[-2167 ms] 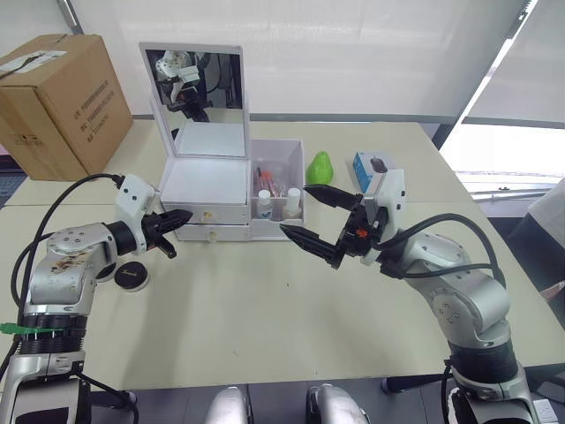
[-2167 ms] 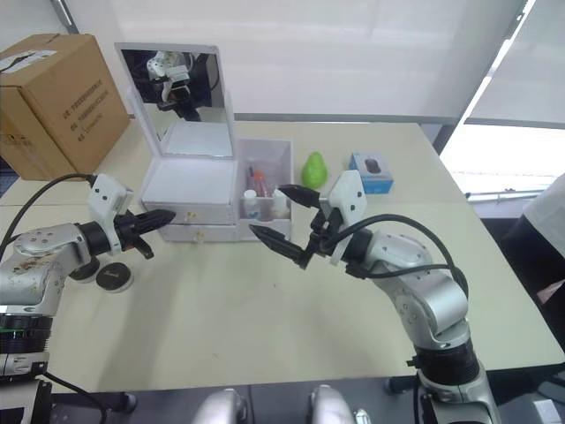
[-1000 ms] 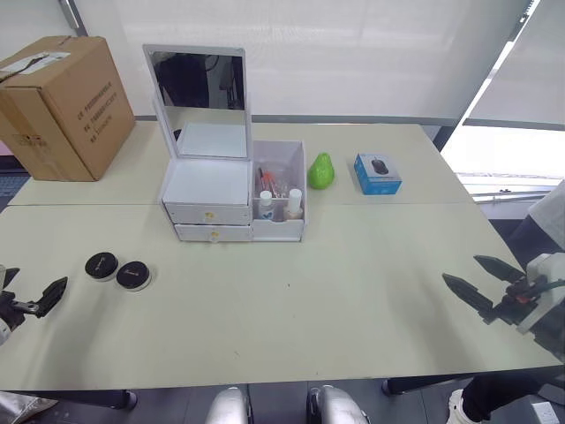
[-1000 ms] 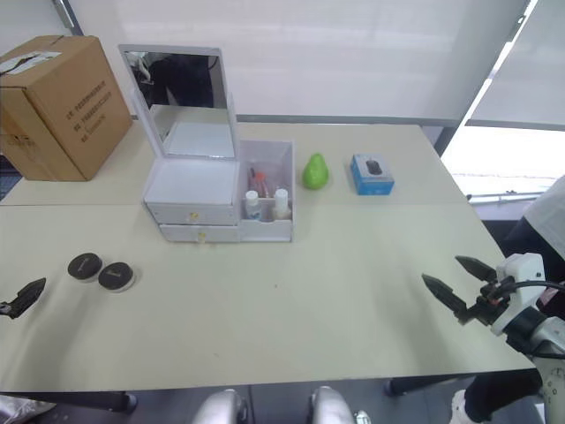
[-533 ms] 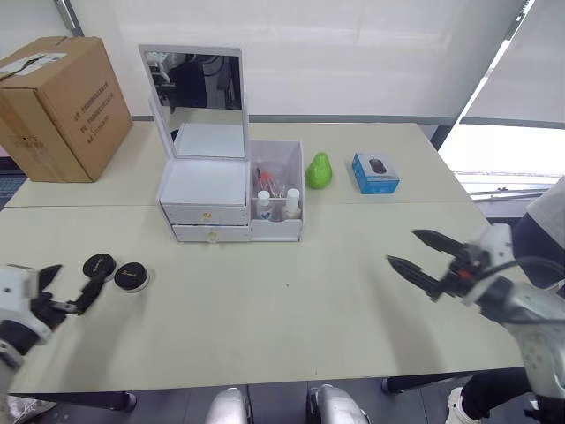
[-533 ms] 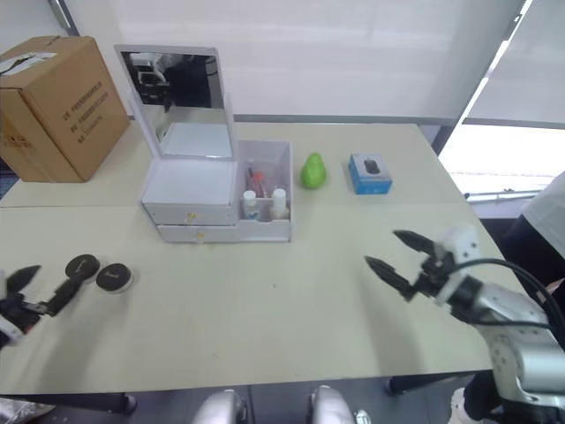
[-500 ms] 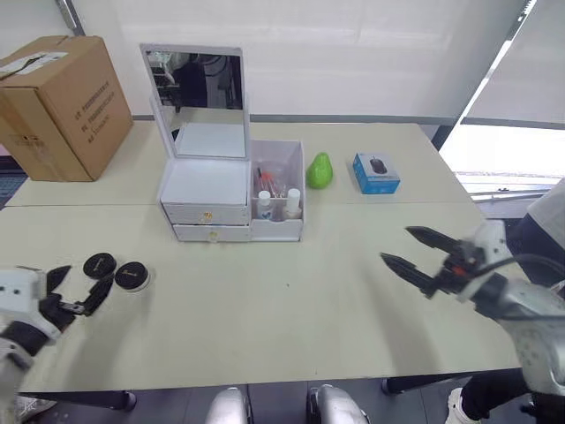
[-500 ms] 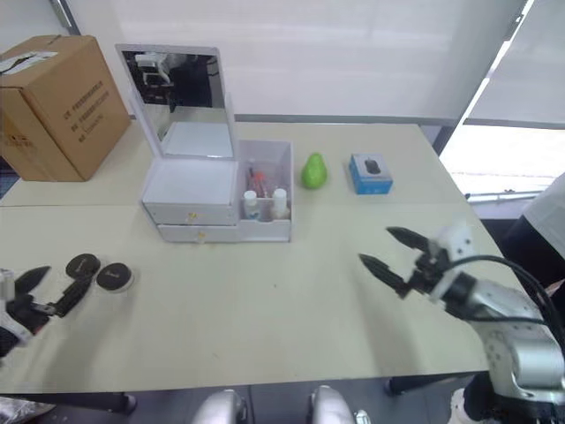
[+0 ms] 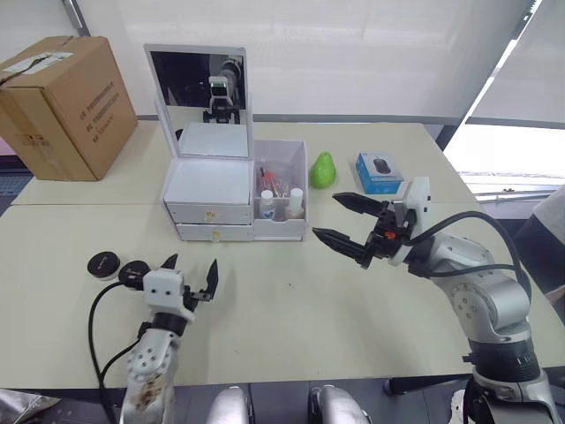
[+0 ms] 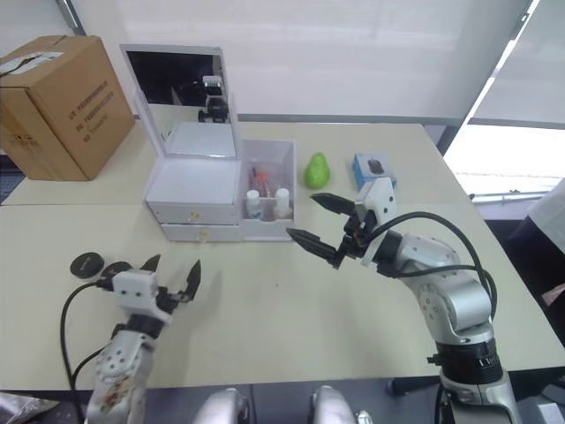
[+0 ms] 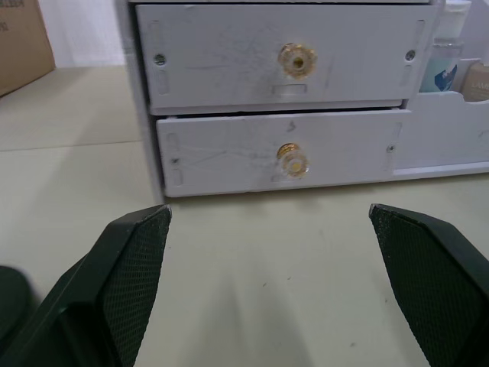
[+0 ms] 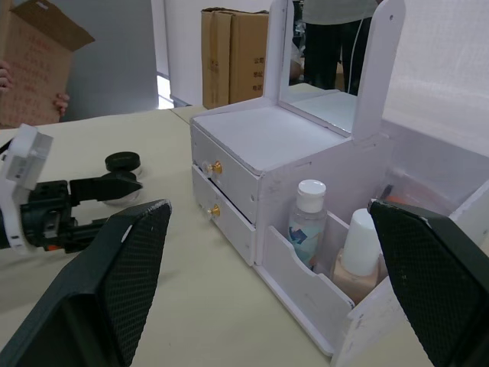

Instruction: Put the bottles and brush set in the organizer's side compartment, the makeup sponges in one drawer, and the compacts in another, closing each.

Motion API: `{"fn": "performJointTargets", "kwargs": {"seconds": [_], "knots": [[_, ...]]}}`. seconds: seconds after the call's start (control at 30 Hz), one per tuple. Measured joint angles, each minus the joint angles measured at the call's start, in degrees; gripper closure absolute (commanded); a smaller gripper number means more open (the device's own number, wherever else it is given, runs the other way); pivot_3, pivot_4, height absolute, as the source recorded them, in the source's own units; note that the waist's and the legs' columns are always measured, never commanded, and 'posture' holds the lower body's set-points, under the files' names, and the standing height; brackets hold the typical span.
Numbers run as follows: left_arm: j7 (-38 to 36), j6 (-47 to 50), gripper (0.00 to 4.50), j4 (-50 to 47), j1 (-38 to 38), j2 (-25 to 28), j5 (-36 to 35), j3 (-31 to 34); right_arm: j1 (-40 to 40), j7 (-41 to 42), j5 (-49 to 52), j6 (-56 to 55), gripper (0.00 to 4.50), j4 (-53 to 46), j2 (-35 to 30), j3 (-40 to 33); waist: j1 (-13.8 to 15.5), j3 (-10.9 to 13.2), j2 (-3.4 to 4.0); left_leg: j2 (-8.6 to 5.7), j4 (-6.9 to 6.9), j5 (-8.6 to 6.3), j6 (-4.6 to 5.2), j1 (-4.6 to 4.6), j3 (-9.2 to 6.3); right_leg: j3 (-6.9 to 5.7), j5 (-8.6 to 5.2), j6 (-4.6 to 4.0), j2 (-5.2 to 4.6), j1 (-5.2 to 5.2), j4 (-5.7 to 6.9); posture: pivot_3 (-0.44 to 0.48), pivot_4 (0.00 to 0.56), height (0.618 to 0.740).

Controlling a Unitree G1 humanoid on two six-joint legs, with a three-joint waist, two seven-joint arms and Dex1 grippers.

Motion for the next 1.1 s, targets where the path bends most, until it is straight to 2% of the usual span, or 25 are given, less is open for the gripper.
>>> {"fn": "performJointTargets", "kwargs": {"seconds": [0.17,0.3,0.9,1.0,1.1], "knots": [[6.0,-5.0,0.03,10.2,-7.8,-2.1,3.7,-2.4,-0.9,-0.2,0.0,0.2,0.00,-0.1,0.7,1.0,0.0,0.0,0.02,-0.01,0.03,0.01,0.01,-0.01,-0.04,-0.03,0.26,0.36,0.01,0.02,-0.01,0.000,0.150,0.740],[9.6,-7.6,0.03,15.4,-12.9,-3.3,4.7,-3.2,-0.9,-0.3,-0.2,0.4,0.00,-0.1,1.3,2.2,-0.1,0.0,0.04,-0.01,0.04,0.01,0.01,0.00,-0.04,-0.03,0.45,0.24,0.02,0.03,-0.01,0.000,0.150,0.740],[13.1,-8.5,0.03,21.7,-14.8,-2.6,4.6,-4.3,-0.9,-1.6,-0.5,1.0,0.00,-1.0,1.1,2.3,-0.5,0.0,0.08,0.00,0.04,0.01,0.01,-0.01,-0.07,-0.07,0.43,0.28,0.02,0.01,-0.01,0.000,0.150,0.740],[13.2,-8.5,0.61,21.8,-15.2,-2.4,4.4,-4.3,-0.9,-1.7,-0.5,1.1,0.00,-1.0,1.1,2.3,-0.5,0.0,0.08,-0.01,0.04,0.01,0.01,-0.01,-0.07,-0.07,0.43,0.28,0.02,0.01,-0.01,0.000,0.150,0.740],[13.2,-8.5,1.57,21.8,-15.5,-2.3,4.3,-4.3,-0.9,-1.8,-0.5,1.1,0.00,-1.0,1.1,2.3,-0.5,0.0,0.08,-0.01,0.04,0.01,0.01,-0.01,-0.07,-0.08,0.43,0.28,0.01,0.01,-0.01,0.000,0.150,0.740]]}}
